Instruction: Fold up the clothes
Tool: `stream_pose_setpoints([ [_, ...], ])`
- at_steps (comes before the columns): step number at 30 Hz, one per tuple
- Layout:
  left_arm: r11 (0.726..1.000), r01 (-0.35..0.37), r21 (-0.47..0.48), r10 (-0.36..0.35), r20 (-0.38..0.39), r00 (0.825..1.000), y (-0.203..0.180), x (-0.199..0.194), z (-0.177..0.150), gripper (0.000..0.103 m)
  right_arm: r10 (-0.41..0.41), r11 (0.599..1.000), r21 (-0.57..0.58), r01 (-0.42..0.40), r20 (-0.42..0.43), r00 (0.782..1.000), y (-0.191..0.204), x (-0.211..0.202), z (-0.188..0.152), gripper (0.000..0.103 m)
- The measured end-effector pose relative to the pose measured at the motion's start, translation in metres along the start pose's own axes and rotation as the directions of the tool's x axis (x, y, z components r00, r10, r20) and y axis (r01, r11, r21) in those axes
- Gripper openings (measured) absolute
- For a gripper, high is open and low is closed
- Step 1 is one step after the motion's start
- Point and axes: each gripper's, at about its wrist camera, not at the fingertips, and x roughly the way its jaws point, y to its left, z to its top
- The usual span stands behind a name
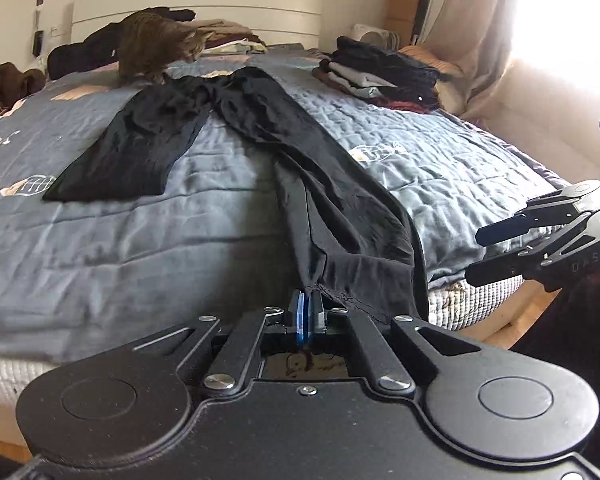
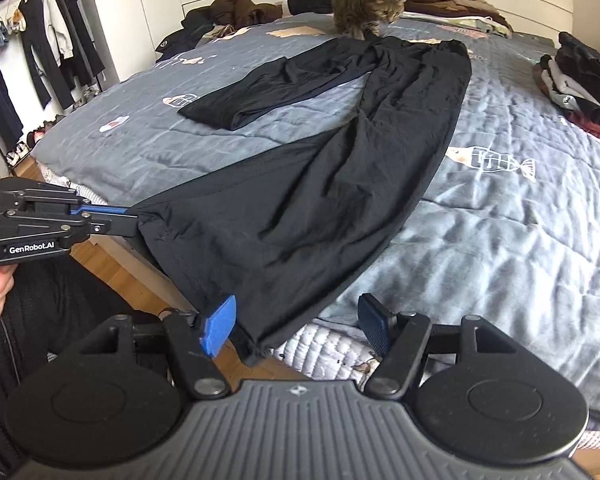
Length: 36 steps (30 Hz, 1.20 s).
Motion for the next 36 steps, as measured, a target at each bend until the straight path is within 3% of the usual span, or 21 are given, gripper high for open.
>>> stream_pose_setpoints([
  [3, 1.0, 0.009, -0.016, -0.01, -0.06, 0.998, 0.0, -0.001, -0.005, 0.002, 0.007, 1.0, -0.004, -0.007, -0.001, 1.0, 0.003, 0.003, -0.001, 0.067],
  [6, 0.998, -0.063, 0.016, 0.064, -0.074, 0.995, -0.006, 0.003, -0.007, 0.003, 0.0, 1.0, -0.013, 0.0, 0.0, 1.0, 0.008, 0.007, -0.004, 0.068],
  [9, 0.995, -0.088, 0.053, 0.092, -0.076, 0.993, -0.01, 0.002, -0.006, 0.01, -0.007, 0.999, -0.039, 0.007, 0.009, 1.0, 0.015, 0.01, -0.008, 0.069],
  [10, 0.992, -0.099, 0.079, 0.104, -0.063, 0.993, -0.012, -0.001, -0.006, 0.02, -0.005, 0.999, -0.043, 0.005, 0.009, 1.0, 0.015, 0.011, -0.009, 0.069],
  [11, 0.988, -0.109, 0.111, 0.116, -0.055, 0.992, -0.014, -0.004, -0.005, 0.039, -0.002, 0.999, -0.046, 0.002, 0.009, 1.0, 0.016, 0.011, -0.009, 0.069],
  [13, 0.976, -0.122, 0.181, 0.13, -0.032, 0.991, -0.019, -0.012, -0.004, 0.057, 0.003, 0.999, -0.053, -0.003, 0.008, 1.0, 0.017, 0.011, -0.01, 0.069],
  [16, 0.949, -0.093, 0.302, 0.094, 0.011, 0.996, -0.03, -0.022, -0.003, 0.057, 0.011, 0.998, -0.062, -0.011, 0.007, 1.0, 0.019, 0.011, -0.011, 0.069],
  [19, 0.882, -0.062, 0.468, 0.067, 0.007, 0.998, -0.051, -0.012, -0.012, 0.057, 0.011, 0.998, -0.056, -0.01, 0.011, 1.0, 0.018, 0.009, -0.011, 0.069],
  [23, 0.713, -0.124, 0.69, 0.148, 0.026, 0.989, -0.072, 0.021, -0.038, 0.057, 0.001, 0.999, -0.052, -0.001, -0.001, 1.0, 0.013, 0.005, -0.012, 0.069],
  [24, 0.698, -0.124, 0.706, 0.155, 0.02, 0.988, -0.072, 0.028, -0.042, 0.057, -0.002, 0.999, -0.054, 0.002, -0.011, 1.0, 0.013, 0.006, -0.012, 0.07],
  [27, 0.759, -0.086, 0.646, 0.148, -0.042, 0.988, -0.058, 0.038, -0.038, 0.057, 0.024, 0.999, -0.033, -0.026, -0.06, 0.998, 0.009, 0.01, -0.016, 0.07],
  [33, 0.868, -0.028, 0.495, 0.115, -0.147, 0.982, -0.034, 0.053, -0.031, 0.056, 0.127, 0.987, 0.119, -0.111, -0.139, 0.982, -0.007, 0.035, -0.023, 0.071],
  [36, 0.912, -0.003, 0.411, 0.092, -0.196, 0.976, -0.021, 0.061, -0.027, 0.044, 0.111, 0.987, 0.138, -0.087, -0.177, 0.978, -0.013, 0.045, -0.025, 0.071],
])
